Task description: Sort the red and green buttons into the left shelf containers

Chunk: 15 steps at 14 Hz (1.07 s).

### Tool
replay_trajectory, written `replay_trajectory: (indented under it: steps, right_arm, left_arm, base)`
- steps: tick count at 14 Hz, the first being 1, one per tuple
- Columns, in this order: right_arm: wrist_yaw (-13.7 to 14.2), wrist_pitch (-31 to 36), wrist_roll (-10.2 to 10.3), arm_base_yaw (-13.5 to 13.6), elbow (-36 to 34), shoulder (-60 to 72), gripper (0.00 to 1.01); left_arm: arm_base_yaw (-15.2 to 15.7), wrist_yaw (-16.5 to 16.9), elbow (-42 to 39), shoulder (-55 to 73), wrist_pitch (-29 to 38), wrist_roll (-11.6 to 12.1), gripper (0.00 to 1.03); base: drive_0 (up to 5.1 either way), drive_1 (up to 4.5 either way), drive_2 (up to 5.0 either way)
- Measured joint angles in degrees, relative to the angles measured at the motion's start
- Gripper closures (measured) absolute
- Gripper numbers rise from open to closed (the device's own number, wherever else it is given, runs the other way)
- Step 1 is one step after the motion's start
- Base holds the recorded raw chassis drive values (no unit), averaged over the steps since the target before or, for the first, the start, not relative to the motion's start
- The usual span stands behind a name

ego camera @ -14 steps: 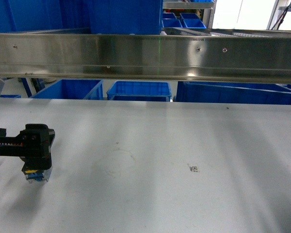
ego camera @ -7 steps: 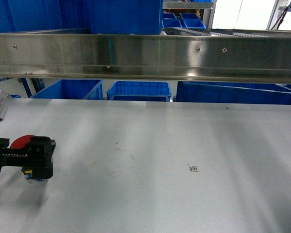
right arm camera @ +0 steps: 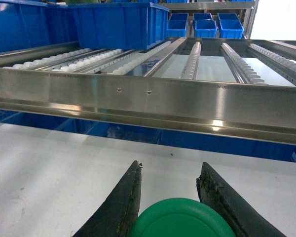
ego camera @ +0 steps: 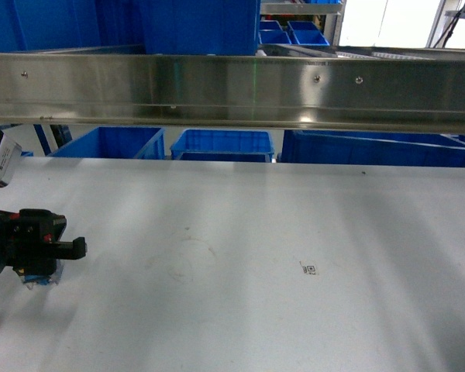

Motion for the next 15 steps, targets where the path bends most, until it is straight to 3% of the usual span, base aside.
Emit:
replay_trajectory:
  steps: [3, 4, 7, 9, 13, 15]
  right_arm:
    - [0.0, 0.0, 0.0, 0.0, 0.0, -0.02, 0.7]
    - [0.0, -0.02, 0.0, 0.0, 0.0, 0.0, 0.7]
    - [0.0, 0.02, 0.0, 0.0, 0.0, 0.0, 0.7]
    - [-0.07, -0.02, 0.0, 0.02, 0.0, 0.0, 0.7]
    - [-0.11, -0.02, 0.0, 0.04, 0.0, -0.02, 0.7]
    - [-0.09, -0.02, 0.0, 0.0, 0.0, -0.02, 0.7]
  left_arm:
    - [-0.77, -0.28, -0.26, -1.29, -1.84, -0.11, 0.72]
    - [0.74, 1.42, -0.33, -6.08, -7.56, -1.18, 0.73]
    - [2.27, -0.02, 1.38, -21.86, -18.16, -3.85, 0.73]
    - [3.82, 2.51, 4.85, -33.0, -26.77, -5.29, 0.73]
    - [5.62, 5.33, 4.33, -46.51, -38.42, -5.25, 0.73]
    - [5.22, 6.99, 3.56, -49.0, -38.64, -4.9, 0.73]
  base:
    - [0.0, 0.0, 0.0]
    - [0.0, 0.0, 0.0]
    - [0.0, 0.0, 0.0]
    - [0.0, 0.0, 0.0]
    - [0.0, 0.0, 0.0]
    - [0.0, 0.0, 0.0]
